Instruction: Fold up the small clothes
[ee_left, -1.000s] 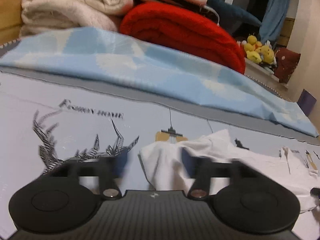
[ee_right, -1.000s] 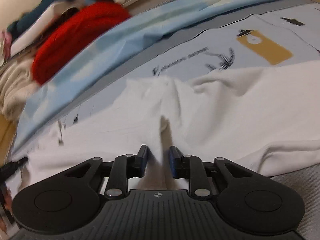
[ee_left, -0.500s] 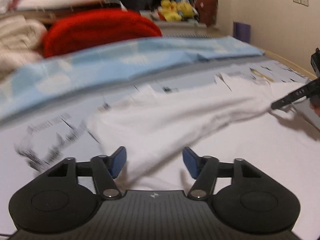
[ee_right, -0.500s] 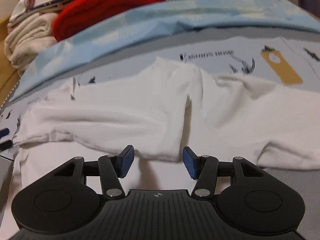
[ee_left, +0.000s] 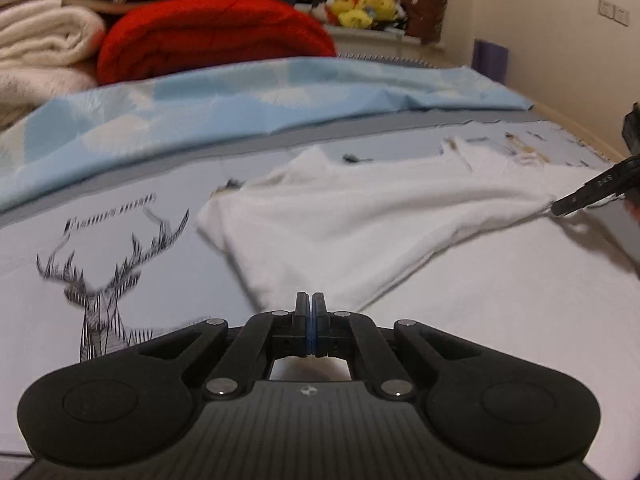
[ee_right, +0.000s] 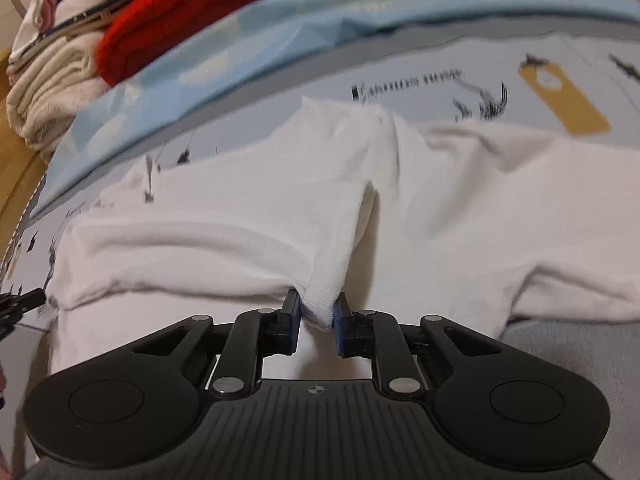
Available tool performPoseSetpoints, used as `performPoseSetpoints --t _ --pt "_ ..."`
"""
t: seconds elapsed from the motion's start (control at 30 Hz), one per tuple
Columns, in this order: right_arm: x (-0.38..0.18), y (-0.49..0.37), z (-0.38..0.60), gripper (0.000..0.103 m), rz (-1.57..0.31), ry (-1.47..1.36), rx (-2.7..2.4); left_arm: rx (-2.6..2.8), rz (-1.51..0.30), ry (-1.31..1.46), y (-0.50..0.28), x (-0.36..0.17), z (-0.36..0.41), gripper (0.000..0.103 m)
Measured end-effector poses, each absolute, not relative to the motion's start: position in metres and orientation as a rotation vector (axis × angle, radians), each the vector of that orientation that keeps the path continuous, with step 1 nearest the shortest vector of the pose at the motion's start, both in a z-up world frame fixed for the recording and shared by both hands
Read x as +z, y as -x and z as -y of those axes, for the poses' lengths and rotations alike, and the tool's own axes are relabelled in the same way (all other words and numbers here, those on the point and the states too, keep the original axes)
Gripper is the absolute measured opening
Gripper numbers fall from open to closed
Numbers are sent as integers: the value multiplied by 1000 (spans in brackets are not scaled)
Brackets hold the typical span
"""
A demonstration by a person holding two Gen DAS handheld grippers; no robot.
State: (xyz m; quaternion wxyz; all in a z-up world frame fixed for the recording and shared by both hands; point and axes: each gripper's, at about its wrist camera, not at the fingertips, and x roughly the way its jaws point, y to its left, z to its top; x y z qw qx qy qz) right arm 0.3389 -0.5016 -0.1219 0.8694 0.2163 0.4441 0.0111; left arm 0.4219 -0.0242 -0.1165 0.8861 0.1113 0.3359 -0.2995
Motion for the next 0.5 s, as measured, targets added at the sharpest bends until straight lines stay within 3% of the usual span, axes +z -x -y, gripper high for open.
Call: performPoseSetpoints --t 0.07,0.13,0.2,0.23,0.37,0.47,0.5 --pt "-125 -337 500 17 -933 -431 5 -653 -667 -185 -417 -118 23 0" --pt "-130 -337 500 18 -930 -451 -8 -708 -638 -177 -410 -114 30 12" --pt "-129 -337 498 18 -923 -446 -13 -762 -656 -206 -409 -114 47 64" --pt "-128 -336 497 19 -923 -444 -12 -770 -643 -232 -408 -116 55 70" --pt "-130 -337 500 19 -925 -471 -16 -757 -669 -359 -418 -132 90 70" --pt "-129 -337 500 19 -924 -471 -13 -716 -741 -370 -433 -147 105 60" --pt "-129 -336 501 19 -923 -473 -14 -721 -741 -353 -434 -146 104 25"
